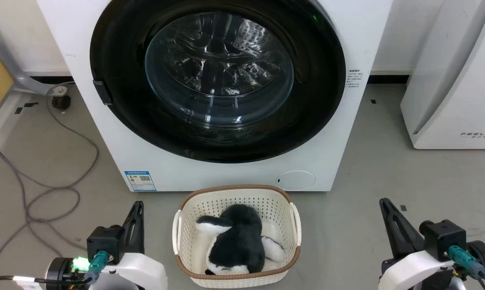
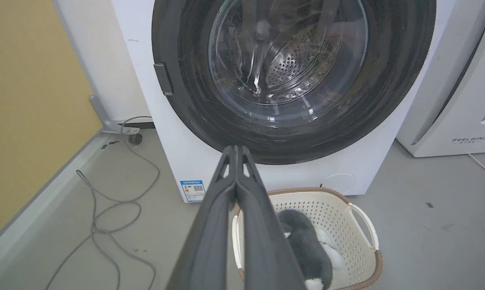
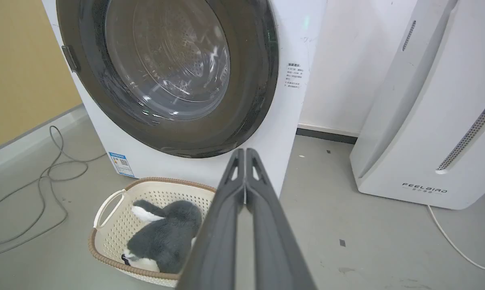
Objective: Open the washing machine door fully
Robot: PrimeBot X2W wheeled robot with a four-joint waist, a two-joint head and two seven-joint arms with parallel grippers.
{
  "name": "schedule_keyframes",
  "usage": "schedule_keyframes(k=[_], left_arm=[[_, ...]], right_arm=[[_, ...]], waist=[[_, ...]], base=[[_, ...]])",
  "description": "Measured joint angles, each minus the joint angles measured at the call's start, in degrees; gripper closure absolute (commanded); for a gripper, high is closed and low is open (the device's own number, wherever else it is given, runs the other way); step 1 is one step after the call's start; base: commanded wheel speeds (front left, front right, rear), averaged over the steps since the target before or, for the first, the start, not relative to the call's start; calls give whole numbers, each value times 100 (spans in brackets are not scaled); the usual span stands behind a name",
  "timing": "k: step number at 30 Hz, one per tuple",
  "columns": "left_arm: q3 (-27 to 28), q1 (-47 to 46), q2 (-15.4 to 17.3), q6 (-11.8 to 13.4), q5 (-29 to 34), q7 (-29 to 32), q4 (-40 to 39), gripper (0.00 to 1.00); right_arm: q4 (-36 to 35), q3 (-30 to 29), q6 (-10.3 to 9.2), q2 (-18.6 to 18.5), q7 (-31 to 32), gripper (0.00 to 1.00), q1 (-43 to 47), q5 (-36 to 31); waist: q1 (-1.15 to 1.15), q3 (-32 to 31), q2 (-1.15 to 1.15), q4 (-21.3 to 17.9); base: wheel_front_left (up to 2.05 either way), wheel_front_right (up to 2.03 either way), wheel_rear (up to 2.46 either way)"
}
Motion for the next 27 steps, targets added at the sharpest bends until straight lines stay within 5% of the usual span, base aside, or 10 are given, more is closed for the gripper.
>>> schedule_keyframes(k=[22, 23, 27], left_arm=[[2, 0, 0, 0, 0, 0, 1, 100], [1, 3, 0, -1, -1, 0, 2, 0], [2, 3, 0, 0, -2, -1, 4, 0]], right_arm=[[0, 2, 0, 0, 0, 100, 1, 1], [0, 1, 0, 0, -1, 0, 2, 3], [0, -2, 0, 0, -3, 0, 2, 7]], waist=[[0, 0, 0, 0], [0, 0, 0, 0], [0, 2, 0, 0]], base=[[0, 0, 0], [0, 0, 0], [0, 0, 0]])
